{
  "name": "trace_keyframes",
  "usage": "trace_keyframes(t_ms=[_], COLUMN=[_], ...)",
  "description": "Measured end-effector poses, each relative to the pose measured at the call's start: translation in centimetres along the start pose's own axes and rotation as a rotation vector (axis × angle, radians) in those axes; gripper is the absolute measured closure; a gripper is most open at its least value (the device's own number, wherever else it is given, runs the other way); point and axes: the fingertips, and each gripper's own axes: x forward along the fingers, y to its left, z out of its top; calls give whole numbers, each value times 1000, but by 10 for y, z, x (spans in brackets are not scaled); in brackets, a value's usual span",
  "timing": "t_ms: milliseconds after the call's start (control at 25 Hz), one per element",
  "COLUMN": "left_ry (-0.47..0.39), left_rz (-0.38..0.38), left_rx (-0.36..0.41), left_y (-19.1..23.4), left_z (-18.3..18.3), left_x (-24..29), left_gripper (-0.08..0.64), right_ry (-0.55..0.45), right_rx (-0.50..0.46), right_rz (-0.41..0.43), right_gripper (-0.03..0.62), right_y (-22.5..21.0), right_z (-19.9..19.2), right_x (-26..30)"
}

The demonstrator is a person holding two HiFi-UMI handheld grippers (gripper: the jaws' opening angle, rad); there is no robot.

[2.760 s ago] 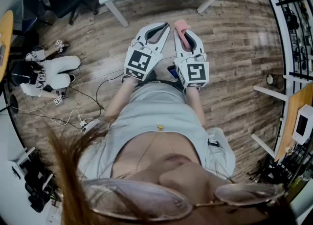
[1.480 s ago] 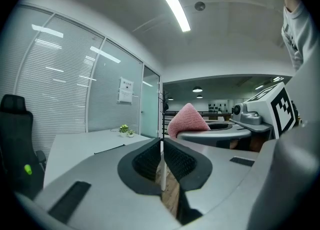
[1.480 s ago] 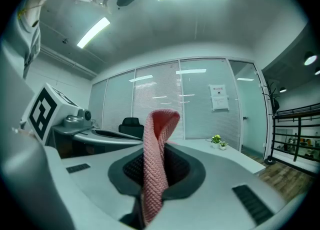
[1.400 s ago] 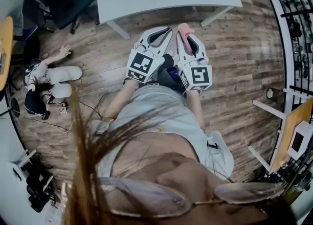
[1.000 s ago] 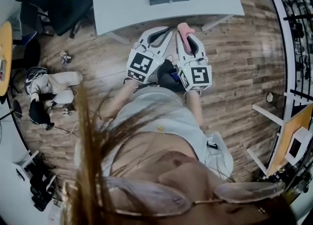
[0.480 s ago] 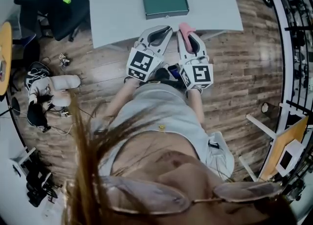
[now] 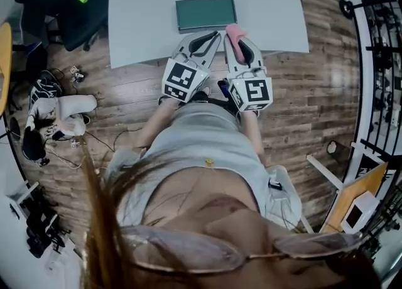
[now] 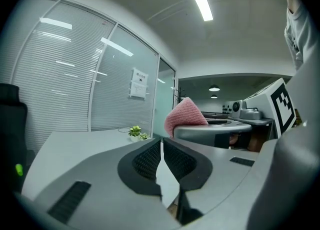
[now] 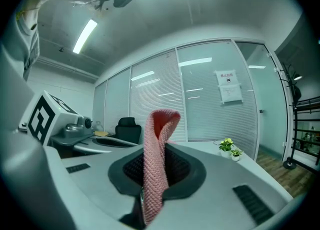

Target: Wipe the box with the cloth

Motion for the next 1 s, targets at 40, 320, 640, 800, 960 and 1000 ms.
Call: trace_keyframes(t_ms=[40, 320, 640, 800, 960, 1000], left_ry=[3, 2, 2, 11, 23, 26], left_rz=[1, -5, -37, -29, -32, -35], left_rx=[-2, 2, 13, 9, -2, -4], left_y=[2, 29, 59, 78, 97, 101], left_z=[0, 5, 15, 9, 4, 3], left_x=[3, 21, 40, 46, 52, 53], left_gripper=[520, 520, 520, 520, 518, 518], right_ry=[4, 21, 39, 65, 81, 85], right_rx=[2, 25, 39, 48, 64, 66], right_rz=[1, -18, -64, -84, -97, -102], right_gripper=[552, 554, 554, 554, 554, 554], right_y=[-2, -15, -33, -42, -49, -50], right_z=[-1, -7, -6, -16, -21, -22], right_x=[3, 32, 60, 72, 85, 90])
